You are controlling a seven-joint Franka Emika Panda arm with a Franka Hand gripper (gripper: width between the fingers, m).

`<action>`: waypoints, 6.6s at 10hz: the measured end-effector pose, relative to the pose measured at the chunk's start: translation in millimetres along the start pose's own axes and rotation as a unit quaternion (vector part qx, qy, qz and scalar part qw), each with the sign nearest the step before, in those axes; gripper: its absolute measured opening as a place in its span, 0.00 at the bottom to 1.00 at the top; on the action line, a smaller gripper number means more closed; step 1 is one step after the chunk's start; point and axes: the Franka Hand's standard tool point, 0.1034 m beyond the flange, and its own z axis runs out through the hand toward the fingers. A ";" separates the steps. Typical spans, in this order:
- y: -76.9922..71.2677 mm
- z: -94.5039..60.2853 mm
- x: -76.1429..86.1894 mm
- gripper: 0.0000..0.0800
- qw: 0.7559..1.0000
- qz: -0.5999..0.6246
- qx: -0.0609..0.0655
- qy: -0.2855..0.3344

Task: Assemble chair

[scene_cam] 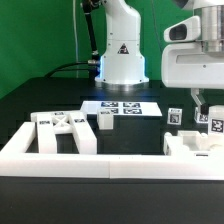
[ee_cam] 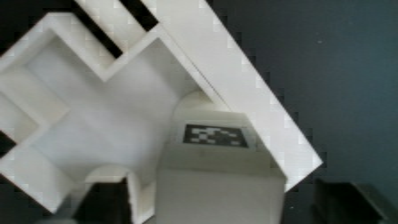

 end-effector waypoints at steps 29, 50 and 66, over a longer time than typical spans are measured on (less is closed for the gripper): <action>2.3 2.3 8.4 0.36 1.000 -0.018 0.005 0.010; -1.0 1.9 5.6 0.49 0.849 -0.527 -0.024 0.011; -0.4 2.8 9.0 0.51 0.997 0.075 0.008 0.022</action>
Offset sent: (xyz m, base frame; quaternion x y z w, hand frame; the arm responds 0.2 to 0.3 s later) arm -0.0058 0.0058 -0.0003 0.0079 0.0001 -0.2918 0.9564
